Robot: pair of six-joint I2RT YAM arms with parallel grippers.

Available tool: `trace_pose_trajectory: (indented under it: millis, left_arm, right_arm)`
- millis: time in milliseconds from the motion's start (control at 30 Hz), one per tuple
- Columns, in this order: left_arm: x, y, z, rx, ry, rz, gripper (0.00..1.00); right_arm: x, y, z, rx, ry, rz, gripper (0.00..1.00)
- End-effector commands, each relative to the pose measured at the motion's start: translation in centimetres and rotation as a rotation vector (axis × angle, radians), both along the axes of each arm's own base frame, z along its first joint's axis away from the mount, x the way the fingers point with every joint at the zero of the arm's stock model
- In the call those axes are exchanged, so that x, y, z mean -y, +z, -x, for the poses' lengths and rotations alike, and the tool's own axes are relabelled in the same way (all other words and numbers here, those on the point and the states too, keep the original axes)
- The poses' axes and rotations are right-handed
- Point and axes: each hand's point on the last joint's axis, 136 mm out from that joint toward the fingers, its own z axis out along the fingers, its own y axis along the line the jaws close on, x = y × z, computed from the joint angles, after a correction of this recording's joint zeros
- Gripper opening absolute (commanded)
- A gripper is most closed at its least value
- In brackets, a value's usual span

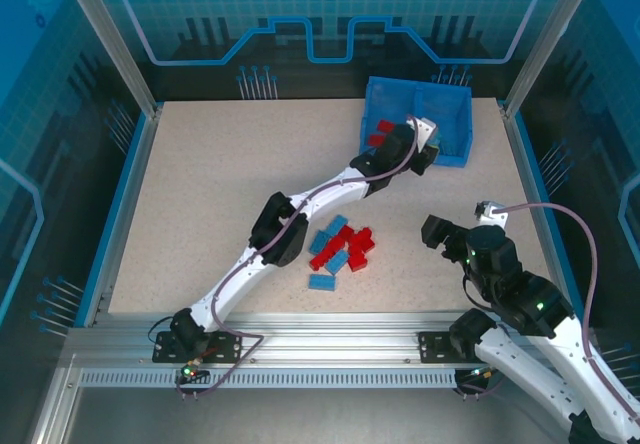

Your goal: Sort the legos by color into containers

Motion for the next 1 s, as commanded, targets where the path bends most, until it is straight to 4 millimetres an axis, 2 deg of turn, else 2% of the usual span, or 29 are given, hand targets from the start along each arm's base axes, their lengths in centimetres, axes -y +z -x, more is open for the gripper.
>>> trace_pose_trajectory:
  millis: [0,100,200,333,433,533,700,800,833,867,900,967]
  left_arm:
    - [1.6,3.5,-0.6,0.171,-0.041,0.049,0.28]
    - [1.6,3.5,-1.6,0.261,-0.012,0.031,0.34]
    - [0.5,3.9,-3.1,0.313,0.041,0.05,0.4]
    - [-1.1,4.8,-4.7,0.336,0.076,0.08,0.66]
    - [-1.4,6.2,-4.6,0.344,0.07,0.072,0.8]
    - [-1.2,7.7,-3.6,0.337,0.051,0.08,0.85]
    - [-1.8,12.8,0.0,0.331,0.024,0.214,0.88]
    - [-4.3,16.0,3.5,0.311,0.023,0.324,0.9]
    - [-5.4,16.6,5.0,0.299,0.013,0.355,0.91]
    - [-6.7,17.9,6.9,0.298,0.003,0.381,0.91]
    - [-7.8,18.2,8.4,0.284,0.002,0.38,0.92]
    - [-10.5,17.5,11.9,0.224,-0.004,0.328,0.94]
  right_arm:
    - [0.1,-0.3,0.2,-0.002,0.003,0.012,1.0]
    - [0.0,-0.3,0.1,-0.001,0.01,0.009,1.0]
    - [-0.2,-0.5,0.1,-0.003,0.017,0.004,1.0]
    - [-0.8,-0.8,0.1,-0.019,0.038,-0.01,1.0]
    - [-0.9,-1.0,0.1,-0.034,0.041,-0.009,1.0]
    - [-0.9,-1.1,0.1,-0.038,0.039,-0.011,1.0]
    - [-0.5,-1.5,0.3,-0.051,0.025,-0.002,1.0]
    - [-0.5,-2.2,0.2,-0.081,0.018,0.013,0.99]
    - [-0.4,-2.6,0.2,-0.117,0.008,0.027,0.99]
    - [-0.5,-3.0,0.0,-0.168,0.008,0.055,0.99]
    - [-0.5,-3.3,-0.2,-0.213,0.005,0.078,1.0]
    - [-0.6,-4.3,-1.3,-0.328,-0.008,0.13,1.0]
